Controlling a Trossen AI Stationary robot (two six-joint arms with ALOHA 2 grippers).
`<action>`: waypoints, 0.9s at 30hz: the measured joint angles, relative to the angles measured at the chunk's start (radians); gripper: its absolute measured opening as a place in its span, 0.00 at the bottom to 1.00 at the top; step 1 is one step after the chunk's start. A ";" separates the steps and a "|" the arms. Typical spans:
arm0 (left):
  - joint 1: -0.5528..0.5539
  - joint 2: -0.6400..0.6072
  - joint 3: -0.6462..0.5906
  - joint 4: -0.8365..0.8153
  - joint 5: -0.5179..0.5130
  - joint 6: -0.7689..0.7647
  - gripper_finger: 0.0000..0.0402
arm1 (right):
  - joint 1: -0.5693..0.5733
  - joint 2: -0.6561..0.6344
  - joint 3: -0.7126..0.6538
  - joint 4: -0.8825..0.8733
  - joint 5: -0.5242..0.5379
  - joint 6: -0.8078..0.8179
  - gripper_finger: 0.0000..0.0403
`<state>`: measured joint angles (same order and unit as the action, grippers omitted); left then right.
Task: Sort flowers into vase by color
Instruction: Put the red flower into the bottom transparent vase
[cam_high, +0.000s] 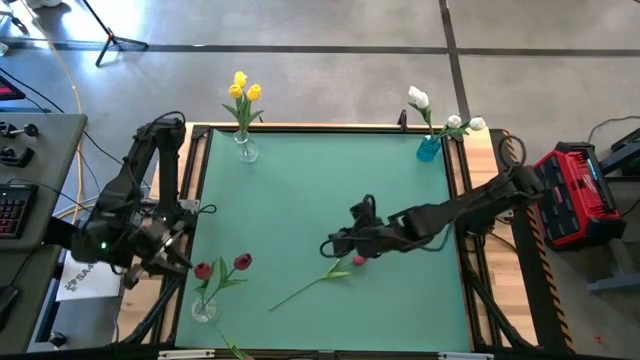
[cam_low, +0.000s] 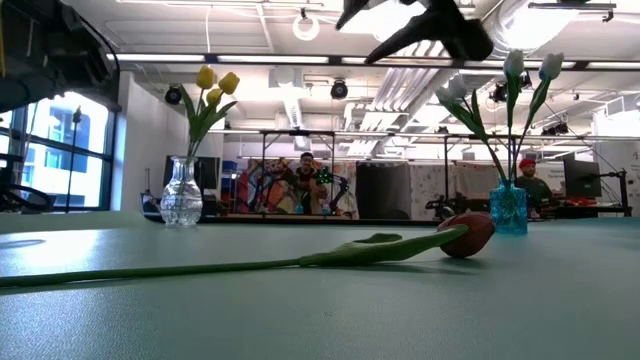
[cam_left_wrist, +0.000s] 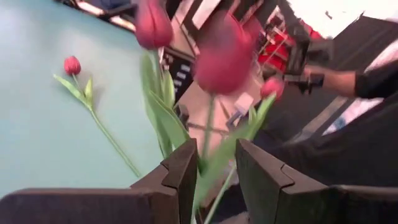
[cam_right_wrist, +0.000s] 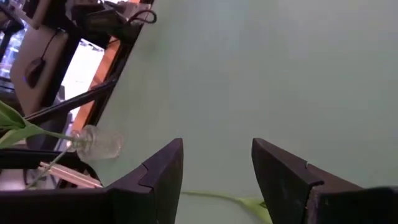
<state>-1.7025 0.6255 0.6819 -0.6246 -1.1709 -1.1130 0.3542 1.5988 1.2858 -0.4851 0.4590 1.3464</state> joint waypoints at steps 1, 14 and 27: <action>0.000 -0.022 0.000 0.000 -0.010 0.020 0.25 | 0.000 0.016 0.000 0.020 -0.006 0.000 0.45; 0.001 -0.046 0.080 -0.045 -0.095 0.182 0.25 | 0.002 0.103 0.000 0.154 -0.014 0.011 0.45; 0.108 -0.043 0.080 0.050 -0.070 0.266 0.25 | -0.004 0.103 0.000 0.226 -0.113 -0.232 0.45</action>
<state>-1.5942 0.5823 0.7620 -0.5744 -1.2406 -0.8474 0.3498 1.7020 1.2858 -0.2589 0.3460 1.1148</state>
